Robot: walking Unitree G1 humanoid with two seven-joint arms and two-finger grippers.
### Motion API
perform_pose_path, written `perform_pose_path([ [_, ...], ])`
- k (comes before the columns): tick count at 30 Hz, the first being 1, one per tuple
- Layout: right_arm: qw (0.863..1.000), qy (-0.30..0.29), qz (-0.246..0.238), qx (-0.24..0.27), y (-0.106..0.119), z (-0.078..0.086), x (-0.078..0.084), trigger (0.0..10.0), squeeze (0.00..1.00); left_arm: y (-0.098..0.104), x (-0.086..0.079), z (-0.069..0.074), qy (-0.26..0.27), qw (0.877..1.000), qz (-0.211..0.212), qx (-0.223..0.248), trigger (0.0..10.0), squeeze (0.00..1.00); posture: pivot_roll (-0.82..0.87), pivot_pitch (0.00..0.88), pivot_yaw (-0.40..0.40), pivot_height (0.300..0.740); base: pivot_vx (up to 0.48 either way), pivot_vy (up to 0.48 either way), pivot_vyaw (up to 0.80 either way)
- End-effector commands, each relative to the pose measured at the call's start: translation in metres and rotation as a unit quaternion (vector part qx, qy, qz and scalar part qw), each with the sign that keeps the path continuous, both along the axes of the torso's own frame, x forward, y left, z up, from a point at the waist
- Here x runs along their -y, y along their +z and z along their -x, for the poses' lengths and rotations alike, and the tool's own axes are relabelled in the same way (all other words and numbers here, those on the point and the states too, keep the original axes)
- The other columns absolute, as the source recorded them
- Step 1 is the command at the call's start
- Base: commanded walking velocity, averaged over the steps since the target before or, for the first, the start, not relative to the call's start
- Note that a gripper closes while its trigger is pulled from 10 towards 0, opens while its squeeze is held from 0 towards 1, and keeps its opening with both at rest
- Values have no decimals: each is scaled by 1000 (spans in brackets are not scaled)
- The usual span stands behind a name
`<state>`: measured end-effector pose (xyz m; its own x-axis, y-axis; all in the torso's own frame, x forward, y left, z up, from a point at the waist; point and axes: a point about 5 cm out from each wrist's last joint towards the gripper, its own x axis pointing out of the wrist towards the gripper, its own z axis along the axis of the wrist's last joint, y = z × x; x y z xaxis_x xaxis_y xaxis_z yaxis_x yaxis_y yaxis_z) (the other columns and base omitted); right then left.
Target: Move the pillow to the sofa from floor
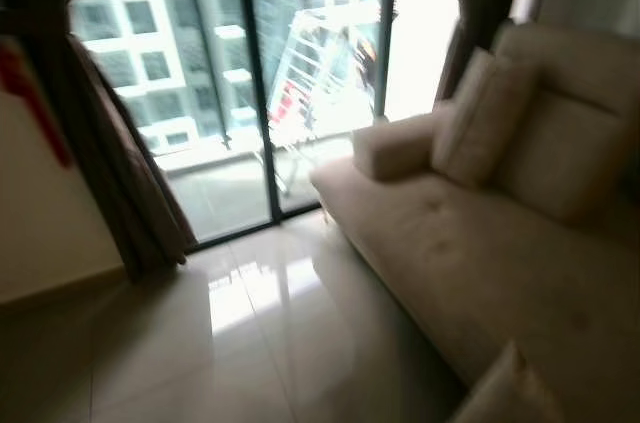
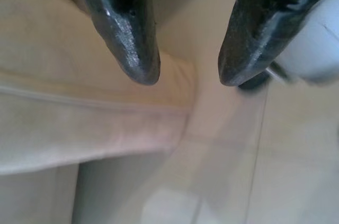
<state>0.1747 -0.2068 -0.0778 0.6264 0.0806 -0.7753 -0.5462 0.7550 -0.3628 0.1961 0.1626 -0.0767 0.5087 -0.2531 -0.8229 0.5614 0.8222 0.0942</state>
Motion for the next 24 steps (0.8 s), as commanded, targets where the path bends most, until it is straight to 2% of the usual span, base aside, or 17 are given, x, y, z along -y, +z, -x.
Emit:
perform_pose_path([
  [1,955,-42,-258,140,40,-51,-73,10000,0,85,109,-94,61,942,308,121,10000,0,59,0,79,735,0,382,-756],
  [10,956,-42,-256,139,39,-49,-69,10000,0,85,111,-93,56,941,310,123,10000,0,56,0,77,735,0,42,-756],
  [24,956,-42,-255,138,40,-52,-72,10000,0,84,112,-91,58,941,311,122,10000,0,56,0,71,735,0,0,-757],
])
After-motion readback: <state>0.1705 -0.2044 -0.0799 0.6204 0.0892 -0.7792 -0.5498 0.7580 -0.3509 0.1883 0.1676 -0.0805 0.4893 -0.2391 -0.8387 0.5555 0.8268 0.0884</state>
